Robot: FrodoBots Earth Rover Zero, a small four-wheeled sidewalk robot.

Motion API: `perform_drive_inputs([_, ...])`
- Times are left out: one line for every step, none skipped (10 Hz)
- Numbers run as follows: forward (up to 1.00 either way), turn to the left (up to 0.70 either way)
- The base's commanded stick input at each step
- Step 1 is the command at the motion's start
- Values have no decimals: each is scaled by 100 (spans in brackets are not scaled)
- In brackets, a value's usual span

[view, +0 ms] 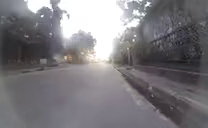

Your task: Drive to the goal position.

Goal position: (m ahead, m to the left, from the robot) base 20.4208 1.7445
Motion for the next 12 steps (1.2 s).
perform_drive_inputs([100,1])
perform_drive_inputs([100,1])
perform_drive_inputs([100,1])
perform_drive_inputs([100,1])
perform_drive_inputs([100,1])
perform_drive_inputs([100,1])
perform_drive_inputs([100,1])
perform_drive_inputs([100,1])
perform_drive_inputs([100,1])
perform_drive_inputs([100,1])
perform_drive_inputs([100,1])
perform_drive_inputs([100,1])
